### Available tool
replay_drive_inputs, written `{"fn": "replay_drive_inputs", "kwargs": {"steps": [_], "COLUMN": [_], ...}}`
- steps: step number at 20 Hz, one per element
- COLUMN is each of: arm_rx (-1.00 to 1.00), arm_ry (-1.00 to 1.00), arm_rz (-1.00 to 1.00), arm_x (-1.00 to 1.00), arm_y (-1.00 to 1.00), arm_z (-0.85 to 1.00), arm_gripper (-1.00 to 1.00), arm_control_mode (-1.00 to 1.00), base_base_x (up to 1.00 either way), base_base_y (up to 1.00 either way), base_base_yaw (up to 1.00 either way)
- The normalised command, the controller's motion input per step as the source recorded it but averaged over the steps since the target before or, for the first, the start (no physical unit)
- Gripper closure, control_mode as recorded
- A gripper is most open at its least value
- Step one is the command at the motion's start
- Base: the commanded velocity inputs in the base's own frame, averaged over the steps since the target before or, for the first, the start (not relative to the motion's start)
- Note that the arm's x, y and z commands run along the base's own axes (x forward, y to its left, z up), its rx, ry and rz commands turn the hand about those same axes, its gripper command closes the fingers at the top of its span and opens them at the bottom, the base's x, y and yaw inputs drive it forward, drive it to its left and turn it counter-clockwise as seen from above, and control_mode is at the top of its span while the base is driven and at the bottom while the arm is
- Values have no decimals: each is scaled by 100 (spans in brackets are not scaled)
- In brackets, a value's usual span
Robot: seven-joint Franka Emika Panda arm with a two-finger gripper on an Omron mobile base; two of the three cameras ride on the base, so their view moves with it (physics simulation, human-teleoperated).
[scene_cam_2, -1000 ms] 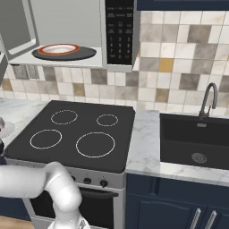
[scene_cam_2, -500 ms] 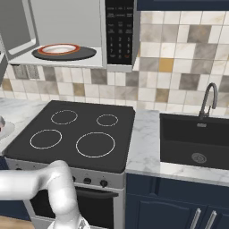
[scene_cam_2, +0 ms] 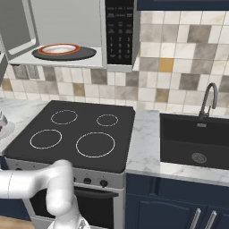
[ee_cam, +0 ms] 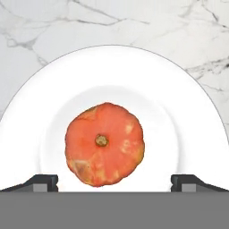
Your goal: Pick the squash from the counter and place it in the microwave. Then turn on the microwave.
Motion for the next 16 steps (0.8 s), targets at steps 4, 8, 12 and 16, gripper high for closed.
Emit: {"fn": "replay_drive_inputs", "kwargs": {"steps": [4,8,12,16], "arm_rx": [0,0,0,0], "arm_ry": [0,0,2,5], "arm_rz": [0,0,0,0], "arm_x": [30,20,5,0], "arm_y": [8,20,22,19], "arm_z": [-24,-15,-12,-12], "arm_gripper": [-100,-100,-100,-100], "arm_control_mode": [-100,-100,-100,-100], "base_base_x": [0,0,0,0], "base_base_y": [0,0,0,0], "base_base_yaw": [0,0,0,0]}}
